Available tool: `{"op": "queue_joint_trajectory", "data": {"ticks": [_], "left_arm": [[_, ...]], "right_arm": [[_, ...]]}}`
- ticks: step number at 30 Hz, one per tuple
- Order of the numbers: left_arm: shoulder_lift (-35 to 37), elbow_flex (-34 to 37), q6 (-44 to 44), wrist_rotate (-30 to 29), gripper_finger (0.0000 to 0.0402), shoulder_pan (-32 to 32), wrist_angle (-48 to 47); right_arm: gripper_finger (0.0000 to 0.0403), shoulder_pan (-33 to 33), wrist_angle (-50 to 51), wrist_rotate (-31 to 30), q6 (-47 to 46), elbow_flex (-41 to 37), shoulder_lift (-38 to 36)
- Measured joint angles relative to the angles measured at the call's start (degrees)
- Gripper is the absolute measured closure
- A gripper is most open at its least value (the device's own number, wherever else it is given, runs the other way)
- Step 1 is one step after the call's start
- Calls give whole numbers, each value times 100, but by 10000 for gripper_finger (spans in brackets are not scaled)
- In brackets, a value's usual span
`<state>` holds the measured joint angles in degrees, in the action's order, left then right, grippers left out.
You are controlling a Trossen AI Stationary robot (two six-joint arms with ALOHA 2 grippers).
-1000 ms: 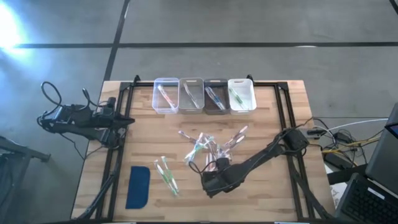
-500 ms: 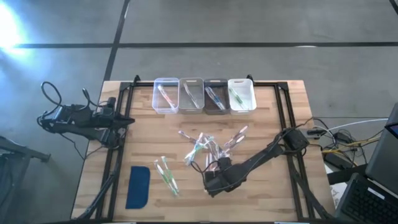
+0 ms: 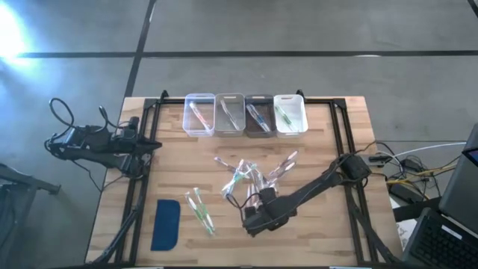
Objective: Pick & Place Toothbrushes
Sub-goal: Put the green toothbrush into the white bin
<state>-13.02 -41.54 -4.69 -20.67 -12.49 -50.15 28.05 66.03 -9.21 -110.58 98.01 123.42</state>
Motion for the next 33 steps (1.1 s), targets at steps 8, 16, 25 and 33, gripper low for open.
{"op": "queue_joint_trajectory", "data": {"ticks": [8, 16, 25, 33], "left_arm": [[0, 0, 0, 0, 376, 2, 0], [2, 0, 0, 0, 376, -1, 0], [-2, 0, 0, 0, 376, 2, 0], [-2, 0, 0, 0, 376, 0, 2]], "right_arm": [[366, -30, 1739, 33, 820, 981, -24], [366, -218, 2364, 30, 1172, 1577, -35], [366, -316, 2398, -161, 1356, 1502, -96], [366, -482, 2398, -342, 1507, 1466, -549]]}}
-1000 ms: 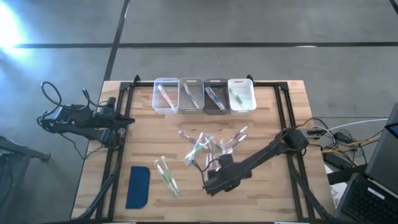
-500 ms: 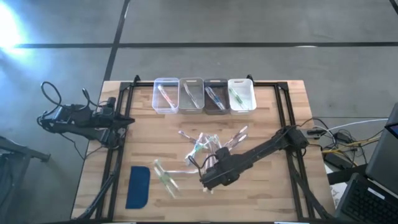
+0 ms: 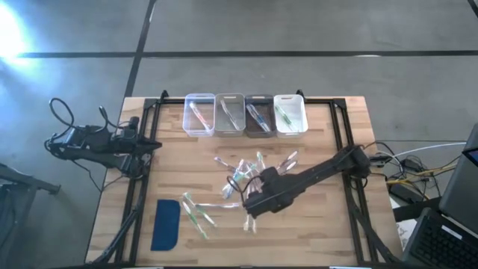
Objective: Pick & Place Toothbrushes
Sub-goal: Put the green toothbrush into the white bin
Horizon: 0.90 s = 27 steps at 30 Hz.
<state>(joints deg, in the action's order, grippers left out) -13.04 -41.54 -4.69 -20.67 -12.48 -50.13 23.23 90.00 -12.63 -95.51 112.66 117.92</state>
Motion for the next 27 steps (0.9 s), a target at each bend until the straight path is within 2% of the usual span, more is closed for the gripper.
{"op": "queue_joint_trajectory", "data": {"ticks": [6, 14, 27], "left_arm": [[0, 0, 0, 0, 376, 0, 1], [0, 0, -1, 0, 376, 1, -2], [0, 0, 0, 0, 376, 1, 0]], "right_arm": [[366, -164, 5, -383, 16, -422, -703], [366, -549, -3, -433, 321, -1257, -1705], [366, -1429, -27, -467, 1562, -1895, -2750]]}}
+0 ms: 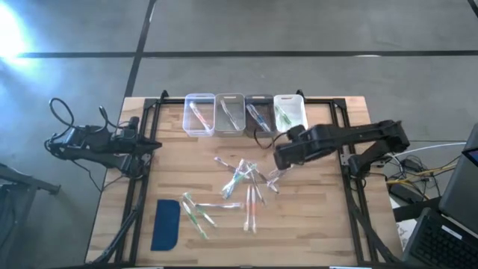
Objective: Pick & Place Toothbrushes
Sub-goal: Put the green toothbrush into the white bin
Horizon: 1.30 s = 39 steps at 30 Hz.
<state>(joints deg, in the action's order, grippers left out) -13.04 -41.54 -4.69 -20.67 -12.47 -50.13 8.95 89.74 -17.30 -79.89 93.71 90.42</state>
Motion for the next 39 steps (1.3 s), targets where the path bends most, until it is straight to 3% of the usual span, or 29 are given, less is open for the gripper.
{"op": "queue_joint_trajectory", "data": {"ticks": [20, 27, 39], "left_arm": [[0, 0, 0, 0, 376, 0, -2], [0, 0, -1, 0, 376, 0, 0], [0, 0, -1, 0, 376, -2, -1]], "right_arm": [[366, -2303, -5, 56, 3620, -54, -412], [366, -2988, -95, 63, 4341, -58, -417], [366, -4100, -1185, 498, 5120, -377, -409]]}}
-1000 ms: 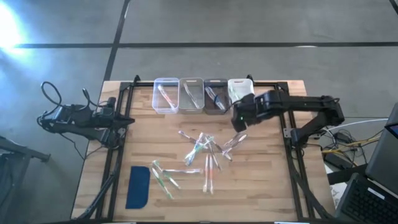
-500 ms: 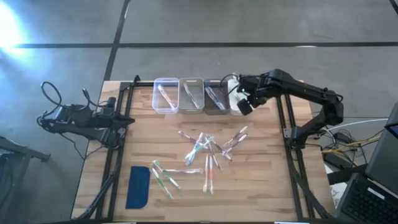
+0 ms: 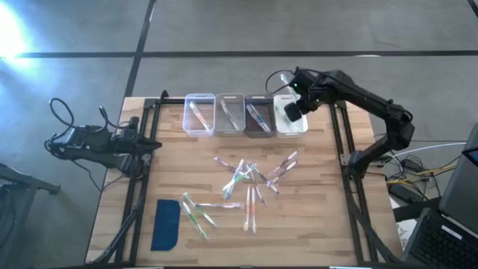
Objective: Pick & Place Toothbrushes
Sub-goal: Put the green toothbrush into the white bin
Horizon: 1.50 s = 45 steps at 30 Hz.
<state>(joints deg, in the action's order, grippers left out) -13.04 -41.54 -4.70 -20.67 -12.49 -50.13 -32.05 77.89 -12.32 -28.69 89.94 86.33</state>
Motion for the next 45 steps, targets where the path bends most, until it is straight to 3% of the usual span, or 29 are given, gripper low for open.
{"op": "queue_joint_trajectory", "data": {"ticks": [25, 45], "left_arm": [[-2, 0, 1, 0, 376, -1, 0], [-2, 2, 1, 0, 376, 1, -2]], "right_arm": [[366, -377, -1751, 351, 298, -2168, 3], [366, -551, -2101, 368, 823, -2014, 1143]]}}
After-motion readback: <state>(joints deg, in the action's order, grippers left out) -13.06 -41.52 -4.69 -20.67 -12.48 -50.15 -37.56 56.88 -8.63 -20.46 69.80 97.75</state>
